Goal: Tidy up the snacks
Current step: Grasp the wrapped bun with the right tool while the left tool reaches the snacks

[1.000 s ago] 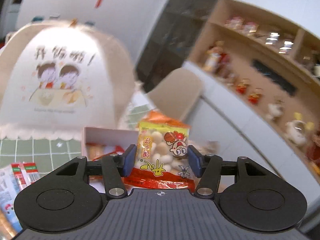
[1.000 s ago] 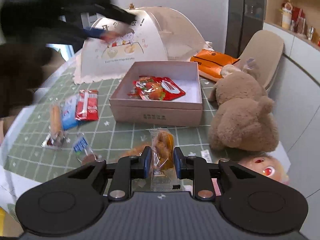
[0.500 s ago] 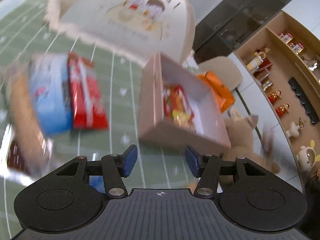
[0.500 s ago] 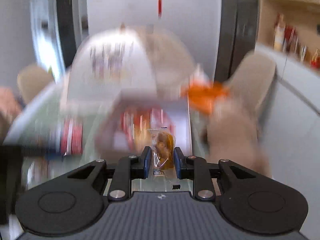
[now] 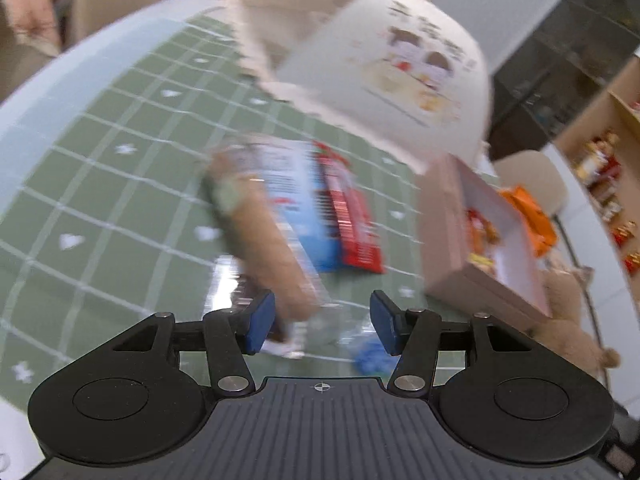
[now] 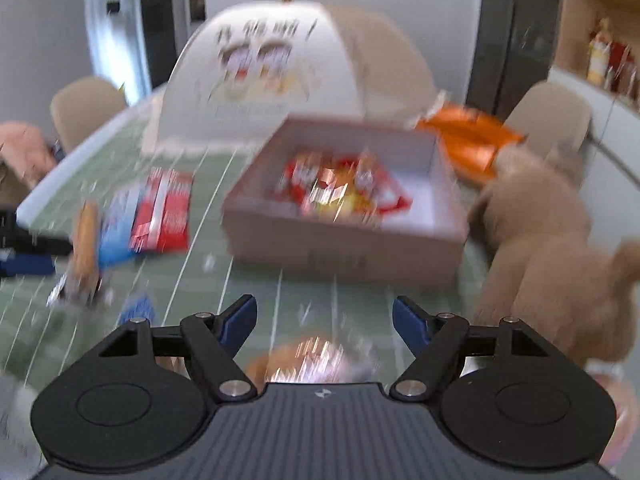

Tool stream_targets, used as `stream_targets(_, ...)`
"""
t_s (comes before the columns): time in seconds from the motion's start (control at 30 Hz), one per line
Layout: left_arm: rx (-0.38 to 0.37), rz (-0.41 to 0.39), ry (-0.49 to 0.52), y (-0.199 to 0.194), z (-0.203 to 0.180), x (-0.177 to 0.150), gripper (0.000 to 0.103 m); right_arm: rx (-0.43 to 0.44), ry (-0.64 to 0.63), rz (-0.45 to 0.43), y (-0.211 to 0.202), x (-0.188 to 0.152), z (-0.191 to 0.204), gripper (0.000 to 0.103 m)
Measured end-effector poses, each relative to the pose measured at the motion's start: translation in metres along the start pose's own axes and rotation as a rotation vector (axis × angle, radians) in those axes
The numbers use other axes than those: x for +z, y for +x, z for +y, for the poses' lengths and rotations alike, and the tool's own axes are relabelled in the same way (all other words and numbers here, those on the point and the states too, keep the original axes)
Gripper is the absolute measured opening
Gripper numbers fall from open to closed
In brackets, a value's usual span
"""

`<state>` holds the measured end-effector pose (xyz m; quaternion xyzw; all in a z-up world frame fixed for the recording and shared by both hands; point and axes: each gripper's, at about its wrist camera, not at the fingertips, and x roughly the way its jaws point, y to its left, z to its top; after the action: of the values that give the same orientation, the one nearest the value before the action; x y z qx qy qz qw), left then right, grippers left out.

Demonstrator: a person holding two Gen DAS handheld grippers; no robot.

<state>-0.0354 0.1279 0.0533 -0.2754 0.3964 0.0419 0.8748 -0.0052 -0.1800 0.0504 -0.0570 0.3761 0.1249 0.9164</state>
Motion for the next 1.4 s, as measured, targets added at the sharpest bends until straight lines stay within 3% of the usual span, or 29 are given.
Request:
stream_targets(0.1, 0.019, -0.016, -0.012, -0.001, 0.007, 0.002, 0.058, -0.049, 0.005, 0.033, 0.004, -0.013, 0.003, 0.076)
stream_targets(0.27, 0.048, -0.06, 0.01, 0.007, 0.0, 0.022, 0.058, -0.055, 0.017, 0.025, -0.001, -0.025, 0.01, 0.08)
stream_targets(0.43, 0.104, -0.004, 0.043, 0.041, -0.006, 0.036, 0.058, -0.052, 0.0, 0.052, -0.006, -0.03, 0.012, 0.083)
stream_targets(0.57, 0.12, -0.012, 0.086, 0.041, -0.01, 0.032, 0.045, -0.035, 0.012, 0.077, -0.01, -0.037, 0.005, 0.083)
stream_targets(0.7, 0.097, 0.014, 0.171, 0.034, -0.012, 0.018, 0.044, -0.036, 0.027, 0.108, -0.008, -0.047, -0.002, 0.084)
stream_targets(0.83, 0.111, 0.031, 0.233, 0.02, -0.011, 0.008, 0.041, -0.034, -0.017, 0.08, -0.017, -0.049, 0.003, 0.084)
stream_targets(0.93, 0.172, 0.021, 0.263, 0.01, -0.007, 0.005, 0.04, -0.044, -0.069, 0.056, -0.02, -0.046, 0.012, 0.084)
stream_targets(1.03, 0.263, 0.0, 0.295, 0.0, -0.008, 0.004, 0.038, -0.041, -0.051, 0.061, -0.015, -0.041, 0.013, 0.084)
stream_targets(1.07, 0.262, -0.008, 0.29, -0.005, -0.01, 0.004, 0.038, -0.036, -0.041, 0.063, -0.014, -0.04, 0.013, 0.084)
stream_targets(1.23, 0.058, 0.03, 0.206, -0.02, -0.03, -0.002, 0.038, -0.012, -0.034, 0.063, -0.011, -0.04, 0.015, 0.084)
stream_targets(1.33, -0.016, 0.202, 0.174, 0.005, -0.046, -0.016, 0.038, -0.009, -0.029, 0.065, -0.013, -0.044, 0.016, 0.084)
stream_targets(1.4, -0.031, 0.26, 0.181, 0.023, -0.057, -0.028, 0.038, -0.009, -0.022, 0.065, -0.018, -0.047, 0.016, 0.084)
